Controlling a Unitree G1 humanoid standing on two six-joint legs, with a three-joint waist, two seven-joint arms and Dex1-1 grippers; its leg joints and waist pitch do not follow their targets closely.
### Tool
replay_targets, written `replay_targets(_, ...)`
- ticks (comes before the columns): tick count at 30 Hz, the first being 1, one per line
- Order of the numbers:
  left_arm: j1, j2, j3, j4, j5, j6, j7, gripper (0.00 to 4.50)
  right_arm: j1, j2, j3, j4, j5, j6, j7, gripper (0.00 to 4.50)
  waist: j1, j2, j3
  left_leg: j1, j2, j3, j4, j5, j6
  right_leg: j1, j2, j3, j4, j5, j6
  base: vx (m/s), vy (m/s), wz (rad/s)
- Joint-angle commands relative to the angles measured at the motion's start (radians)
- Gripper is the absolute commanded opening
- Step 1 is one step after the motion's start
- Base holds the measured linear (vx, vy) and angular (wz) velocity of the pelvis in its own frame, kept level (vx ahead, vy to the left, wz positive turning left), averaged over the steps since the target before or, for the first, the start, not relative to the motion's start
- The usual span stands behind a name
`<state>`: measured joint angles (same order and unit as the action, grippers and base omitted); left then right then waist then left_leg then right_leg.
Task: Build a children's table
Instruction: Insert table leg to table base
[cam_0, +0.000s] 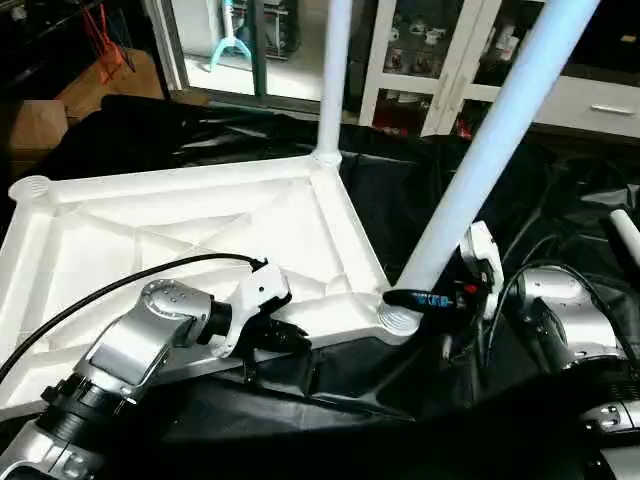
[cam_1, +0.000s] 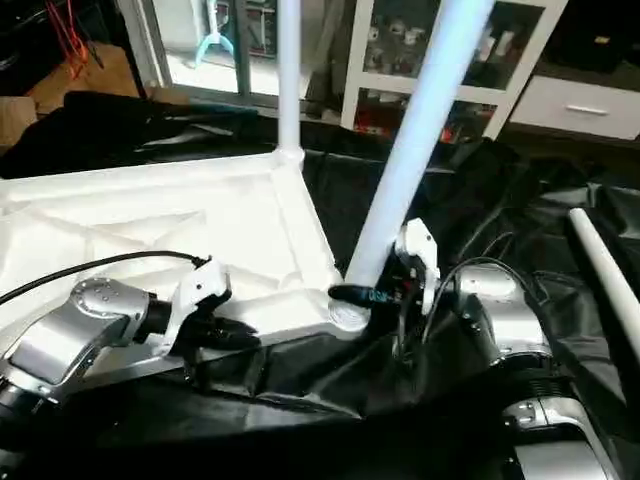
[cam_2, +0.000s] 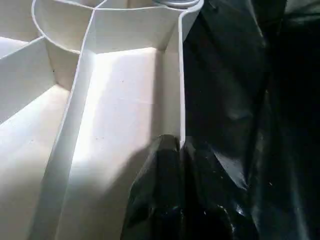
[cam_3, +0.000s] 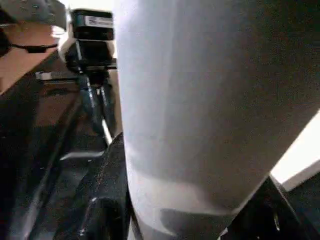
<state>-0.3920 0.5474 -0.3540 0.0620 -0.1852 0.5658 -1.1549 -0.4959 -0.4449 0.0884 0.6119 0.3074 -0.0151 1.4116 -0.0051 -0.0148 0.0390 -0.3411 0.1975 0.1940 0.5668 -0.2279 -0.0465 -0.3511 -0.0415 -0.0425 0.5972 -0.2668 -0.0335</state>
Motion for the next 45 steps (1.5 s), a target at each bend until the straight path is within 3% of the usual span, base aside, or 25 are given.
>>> replay_targets(1,-0.005,0.004,-0.014,-0.071,-0.076,-0.014,-0.119,0.00,0.132,-0.030,0.145,0.137,-0.140,0.044,0.030,1.85,0.005,0.016,-0.029,0.005,0.051,-0.019,-0.040,0.107,0.148,0.039,-0.085,0.043,-0.023,0.441,-0.277,0.000,0.000,0.00)
replay_targets(4,-0.004,0.006,-0.015,-0.070,-0.074,-0.014,-0.121,0.00,0.140,-0.012,0.131,0.178,-0.137,-0.007,0.014,1.85,0.011,0.016,-0.030,0.007,0.049,-0.018,-0.040,0.101,0.133,0.038,-0.084,0.044,-0.023,0.433,-0.272,0.000,0.000,0.00)
replay_targets(8,0.000,0.013,-0.015,-0.076,-0.079,-0.010,-0.125,0.00,0.153,-0.001,0.115,0.177,-0.127,-0.022,0.024,1.85,0.012,0.018,-0.030,0.006,0.049,-0.020,-0.040,0.109,0.130,0.038,-0.082,0.043,-0.020,0.455,-0.268,0.000,0.000,0.00)
replay_targets(12,0.002,0.012,-0.015,-0.076,-0.078,-0.010,-0.114,0.00,0.154,0.004,0.115,0.179,-0.136,-0.035,0.005,1.85,0.010,0.017,-0.029,0.008,0.050,-0.020,-0.043,0.073,0.113,0.038,-0.082,0.042,-0.025,0.411,-0.267,0.000,0.000,0.00)
replay_targets(17,-0.016,-0.056,0.001,-0.032,-0.049,0.023,0.012,0.00,0.125,0.066,0.071,0.242,-0.157,-0.051,-0.236,1.85,0.006,0.016,-0.026,0.010,0.051,-0.020,-0.049,0.023,0.089,0.036,-0.086,0.044,-0.034,0.328,-0.273,0.000,0.000,0.00)
replay_targets(18,-0.026,-0.079,0.009,-0.013,-0.042,0.033,0.048,0.00,0.115,0.085,0.054,0.260,-0.155,-0.035,-0.304,1.85,0.003,0.016,-0.021,0.011,0.051,-0.019,-0.053,-0.020,0.074,0.032,-0.088,0.046,-0.041,0.258,-0.276,-0.070,-0.014,-0.01)
replay_targets(20,-0.048,-0.130,0.033,0.019,-0.039,0.068,0.122,0.00,0.095,0.120,0.027,0.293,-0.150,0.009,-0.432,1.85,-0.004,0.013,-0.012,0.016,0.050,-0.021,-0.062,-0.143,0.014,0.026,-0.092,0.050,-0.063,0.004,-0.263,-0.074,-0.014,-0.01)
replay_targets(21,-0.074,-0.184,0.063,0.051,-0.030,0.111,0.210,0.00,0.080,0.142,0.018,0.321,-0.169,0.023,-0.558,1.85,-0.007,0.013,-0.010,0.017,0.050,-0.021,-0.065,-0.171,-0.004,0.022,-0.091,0.052,-0.069,-0.075,-0.257,-0.064,-0.008,0.01)
replay_targets(22,-0.074,-0.184,0.063,0.051,-0.030,0.111,0.210,0.00,0.080,0.142,0.018,0.321,-0.169,0.023,-0.558,1.85,-0.008,0.016,-0.007,0.019,0.051,-0.020,-0.066,-0.182,-0.015,0.018,-0.091,0.053,-0.072,-0.108,-0.253,-0.064,-0.008,0.01)
replay_targets(23,-0.132,-0.297,0.129,0.130,0.008,0.174,0.420,0.00,0.053,0.188,-0.011,0.368,-0.190,0.038,-0.809,1.85,-0.010,0.016,-0.004,0.022,0.049,-0.020,-0.065,-0.218,-0.032,0.012,-0.090,0.054,-0.077,-0.178,-0.244,-0.072,-0.004,0.01)
replay_targets(24,-0.132,-0.297,0.129,0.130,0.008,0.174,0.420,0.00,0.053,0.188,-0.011,0.368,-0.190,0.038,-0.809,1.85,-0.014,0.016,-0.001,0.024,0.048,-0.019,-0.065,-0.231,-0.045,0.008,-0.091,0.056,-0.081,-0.208,-0.240,-0.054,0.004,0.05)
replay_targets(25,-0.182,-0.398,0.191,0.196,0.027,0.181,0.595,0.00,0.035,0.238,-0.043,0.397,-0.185,0.052,-0.990,1.85,-0.009,0.013,0.000,0.033,0.044,-0.019,-0.063,-0.254,-0.054,0.002,-0.092,0.057,-0.088,-0.266,-0.227,-0.054,0.004,0.05)
replay_targets(27,-0.208,-0.453,0.215,0.225,0.022,0.173,0.664,0.00,0.029,0.272,-0.050,0.405,-0.193,0.052,-1.096,1.85,-0.003,0.012,-0.005,0.033,0.042,-0.019,-0.061,-0.247,-0.048,0.001,-0.092,0.059,-0.090,-0.270,-0.211,0.000,0.000,0.00)
replay_targets(29,-0.225,-0.498,0.214,0.244,0.042,0.159,0.727,0.00,0.028,0.314,-0.057,0.404,-0.200,0.053,-1.186,1.85,0.002,0.011,-0.008,0.019,0.040,-0.021,-0.065,-0.208,-0.028,0.007,-0.089,0.059,-0.086,-0.204,-0.183,0.000,0.000,0.00)
replay_targets(31,-0.233,-0.535,0.206,0.257,0.052,0.150,0.748,0.00,0.025,0.355,-0.065,0.405,-0.199,0.058,-1.261,1.85,0.004,0.016,-0.011,0.019,0.039,-0.022,-0.066,-0.196,-0.022,0.006,-0.087,0.057,-0.080,-0.152,-0.173,0.000,0.000,0.00)
replay_targets(34,-0.239,-0.566,0.212,0.268,0.055,0.154,0.766,0.00,0.023,0.391,-0.063,0.408,-0.199,0.044,-1.297,1.85,0.002,0.013,-0.011,0.011,0.040,-0.023,-0.068,-0.189,-0.007,0.010,-0.087,0.053,-0.077,-0.089,-0.172,0.000,0.000,0.00)
replay_targets(41,-0.226,-0.528,0.201,0.265,0.064,0.167,0.754,0.00,0.008,0.399,-0.071,0.395,-0.216,-0.024,-1.321,1.85,-0.002,0.014,-0.010,0.004,0.039,-0.025,-0.071,-0.208,0.007,0.008,-0.093,0.054,-0.082,-0.121,-0.158,0.000,0.000,0.00)
replay_targets(45,-0.199,-0.473,0.158,0.237,0.068,0.104,0.651,0.00,0.004,0.392,-0.070,0.385,-0.205,-0.061,-1.242,1.85,-0.003,0.015,-0.009,-0.001,0.040,-0.025,-0.072,-0.203,0.013,0.007,-0.093,0.053,-0.083,-0.127,-0.153,0.000,0.000,0.00)
